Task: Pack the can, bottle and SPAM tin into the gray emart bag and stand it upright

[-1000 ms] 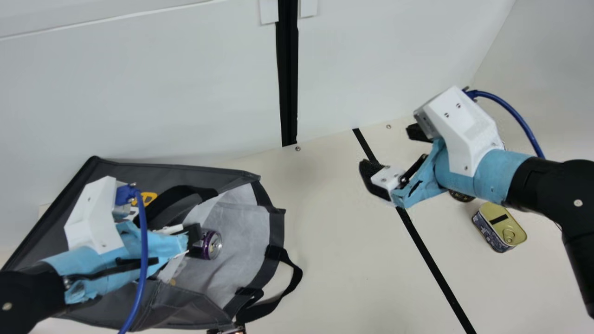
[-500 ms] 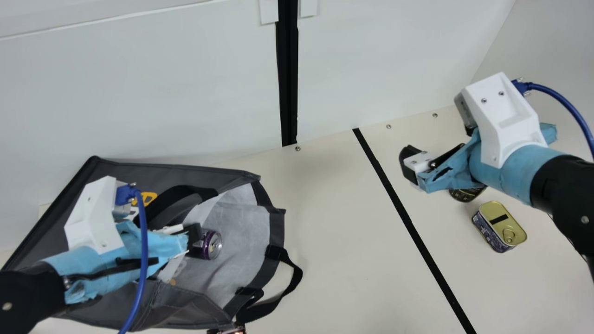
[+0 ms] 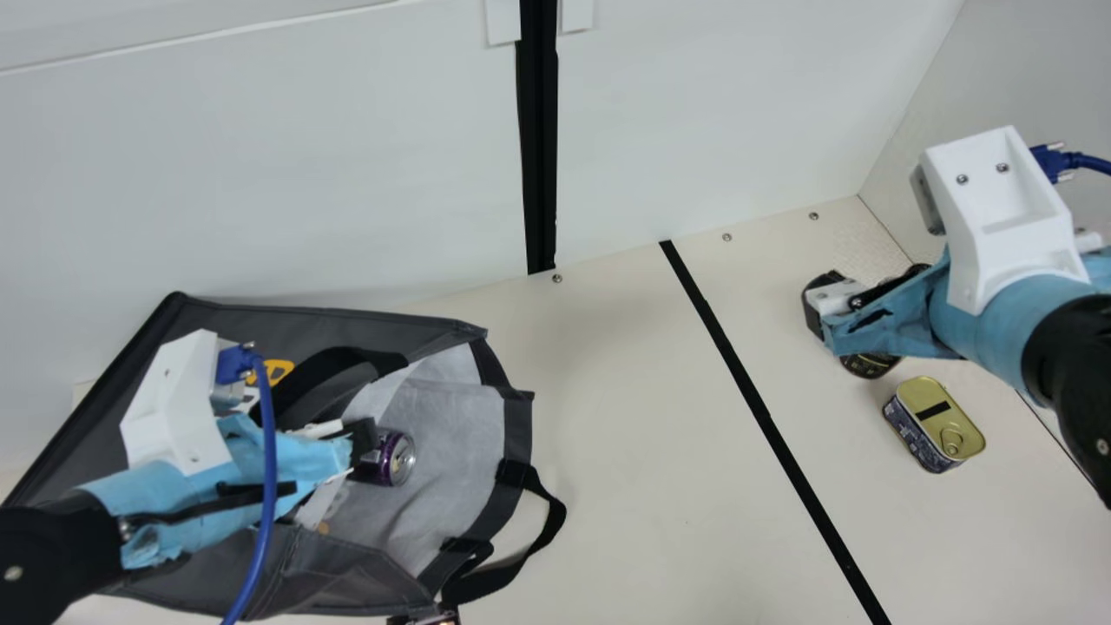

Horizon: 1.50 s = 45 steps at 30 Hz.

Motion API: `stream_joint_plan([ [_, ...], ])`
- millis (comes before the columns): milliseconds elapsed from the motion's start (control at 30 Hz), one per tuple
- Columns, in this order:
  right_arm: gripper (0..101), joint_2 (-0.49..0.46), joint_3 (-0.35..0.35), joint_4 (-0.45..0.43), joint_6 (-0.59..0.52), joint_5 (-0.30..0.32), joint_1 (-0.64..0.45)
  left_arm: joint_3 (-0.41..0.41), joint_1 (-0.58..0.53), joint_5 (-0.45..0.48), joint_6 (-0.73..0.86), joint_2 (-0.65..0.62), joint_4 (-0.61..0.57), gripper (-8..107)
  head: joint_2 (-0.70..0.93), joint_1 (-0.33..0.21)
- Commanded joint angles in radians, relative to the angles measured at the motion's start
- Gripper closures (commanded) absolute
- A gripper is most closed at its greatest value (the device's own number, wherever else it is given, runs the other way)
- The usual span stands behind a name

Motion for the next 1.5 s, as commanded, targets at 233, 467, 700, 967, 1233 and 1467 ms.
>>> stream_joint_plan([
  [233,6,-0.007,-0.065,-0.165,0.141,0.137,0.076,0.000,0.000,0.000,0.000,0.000,0.000,107,-0.001,-0.023],
  [467,6,-0.024,-0.046,-0.178,0.162,0.142,0.042,0.000,0.000,0.000,0.000,0.000,0.000,107,-0.001,-0.023],
  [700,6,-0.047,-0.028,-0.149,0.154,0.142,-0.016,0.000,0.000,0.000,0.000,0.000,0.000,107,-0.001,-0.023],
  [967,6,-0.067,-0.021,-0.095,0.144,0.142,-0.082,0.000,0.000,0.000,0.000,0.000,0.000,107,-0.001,-0.023],
  [1233,6,-0.081,-0.017,-0.049,0.144,0.142,-0.129,0.000,0.000,0.000,0.000,0.000,0.000,107,-0.001,-0.023],
  [1467,6,-0.090,-0.012,-0.024,0.151,0.142,-0.147,0.000,0.000,0.000,0.000,0.000,0.000,107,-0.001,-0.023],
])
